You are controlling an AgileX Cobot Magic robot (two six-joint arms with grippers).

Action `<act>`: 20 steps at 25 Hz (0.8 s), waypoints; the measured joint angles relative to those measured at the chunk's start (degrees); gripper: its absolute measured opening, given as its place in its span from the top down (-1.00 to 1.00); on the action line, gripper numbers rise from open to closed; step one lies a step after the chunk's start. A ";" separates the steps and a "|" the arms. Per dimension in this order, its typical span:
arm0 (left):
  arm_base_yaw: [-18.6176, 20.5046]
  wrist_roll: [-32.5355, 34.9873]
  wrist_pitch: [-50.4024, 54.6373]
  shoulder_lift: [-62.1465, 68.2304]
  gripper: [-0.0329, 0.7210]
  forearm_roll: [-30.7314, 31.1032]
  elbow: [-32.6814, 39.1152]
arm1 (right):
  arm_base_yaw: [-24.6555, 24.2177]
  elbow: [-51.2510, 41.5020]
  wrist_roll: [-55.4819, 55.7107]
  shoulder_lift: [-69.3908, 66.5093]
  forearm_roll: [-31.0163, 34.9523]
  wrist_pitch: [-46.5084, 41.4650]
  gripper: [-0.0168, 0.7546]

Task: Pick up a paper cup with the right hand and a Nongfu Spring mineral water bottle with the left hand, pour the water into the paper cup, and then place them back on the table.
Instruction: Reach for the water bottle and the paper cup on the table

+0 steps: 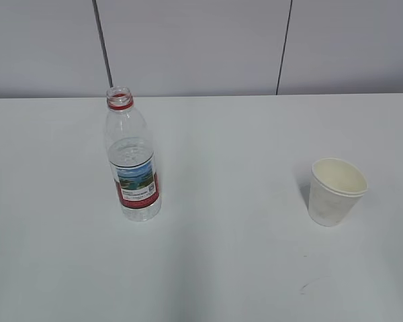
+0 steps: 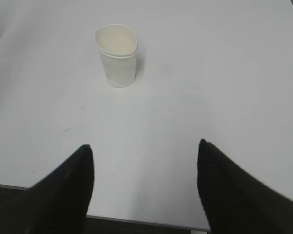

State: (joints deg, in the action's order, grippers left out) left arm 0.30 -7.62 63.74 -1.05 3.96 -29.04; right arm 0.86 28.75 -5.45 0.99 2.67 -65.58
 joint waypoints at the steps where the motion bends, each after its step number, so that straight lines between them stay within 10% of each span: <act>1: 0.00 0.00 0.00 0.00 -0.41 0.00 0.00 | 0.00 0.00 0.00 0.00 0.00 0.00 -0.33; 20: 0.00 0.00 0.00 0.00 -0.41 0.00 0.00 | 0.00 0.00 0.00 0.00 0.00 0.00 -0.33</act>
State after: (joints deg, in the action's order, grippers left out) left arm 0.30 -7.62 63.74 -1.05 3.96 -29.04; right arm 0.86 28.75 -5.45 0.99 2.67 -65.58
